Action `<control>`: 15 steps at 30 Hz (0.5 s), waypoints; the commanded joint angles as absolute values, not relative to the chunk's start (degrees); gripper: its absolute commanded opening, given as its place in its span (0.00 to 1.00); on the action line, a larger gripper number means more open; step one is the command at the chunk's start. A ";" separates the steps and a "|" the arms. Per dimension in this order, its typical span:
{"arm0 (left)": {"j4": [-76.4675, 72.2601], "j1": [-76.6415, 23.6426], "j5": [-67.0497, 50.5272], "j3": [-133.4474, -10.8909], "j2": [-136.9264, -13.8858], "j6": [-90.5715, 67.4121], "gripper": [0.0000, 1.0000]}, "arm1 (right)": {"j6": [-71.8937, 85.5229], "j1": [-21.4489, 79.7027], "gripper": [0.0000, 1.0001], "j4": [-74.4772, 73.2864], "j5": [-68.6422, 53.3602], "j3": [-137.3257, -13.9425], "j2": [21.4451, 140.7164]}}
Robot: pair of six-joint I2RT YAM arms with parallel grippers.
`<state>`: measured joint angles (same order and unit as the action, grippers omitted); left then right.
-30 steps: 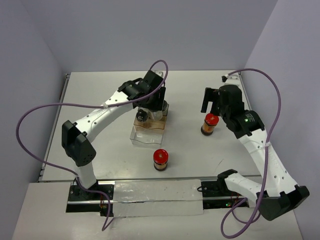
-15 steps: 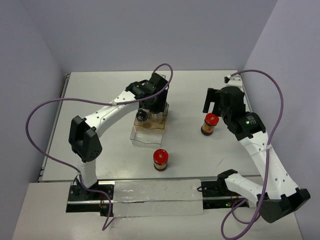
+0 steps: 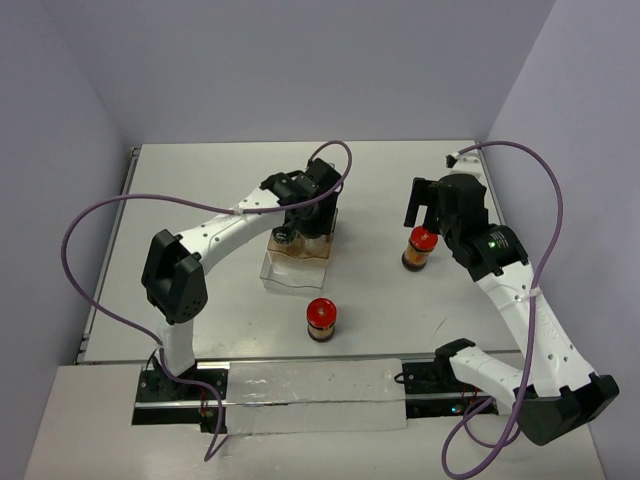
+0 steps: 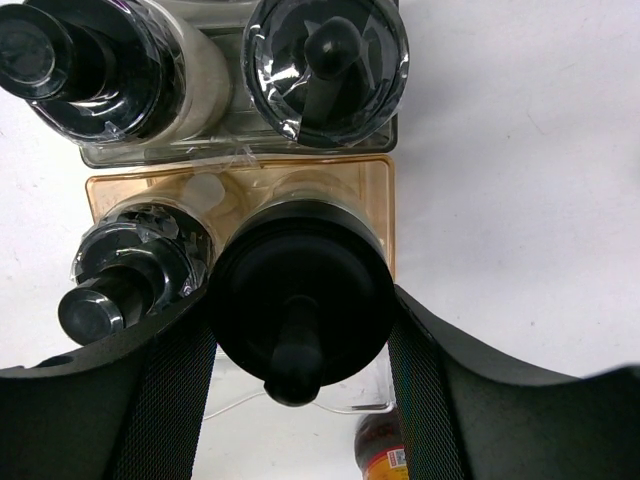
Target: Organize the condiment bottles
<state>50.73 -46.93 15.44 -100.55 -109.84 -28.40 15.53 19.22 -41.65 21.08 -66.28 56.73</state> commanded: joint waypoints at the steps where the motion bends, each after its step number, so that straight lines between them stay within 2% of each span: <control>1: 47.13 -47.35 16.63 -100.37 -110.15 -29.07 0.10 | 15.47 18.87 1.00 -39.16 21.03 -66.18 56.51; 5: 46.50 -47.59 17.17 -99.24 -110.60 -29.86 0.11 | 15.47 18.81 1.00 -39.07 20.84 -66.10 56.51; 9: 47.17 -47.81 18.17 -100.17 -111.77 -30.32 0.27 | 15.47 18.73 1.00 -38.68 20.32 -66.00 56.60; 10: 47.86 -47.81 18.41 -100.69 -112.13 -30.10 0.34 | 15.47 18.78 1.00 -38.67 20.14 -66.17 56.77; 12: 48.42 -47.81 18.67 -101.37 -112.45 -29.53 0.58 | 15.47 18.81 1.00 -38.85 20.00 -66.65 57.21; 13: 48.57 -47.84 18.72 -101.71 -112.50 -29.45 0.64 | 15.47 18.81 1.00 -38.90 19.98 -66.96 57.27; 14: 48.70 -47.90 18.72 -102.13 -112.51 -29.27 0.78 | 15.47 18.81 1.00 -39.02 20.04 -67.32 57.39; 15: 49.07 -47.83 18.65 -102.35 -112.65 -29.19 0.83 | 15.47 18.73 1.00 -38.87 20.04 -67.47 57.39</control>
<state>49.51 -47.37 17.14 -98.91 -112.63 -29.42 15.53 19.09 -41.12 20.12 -66.24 57.06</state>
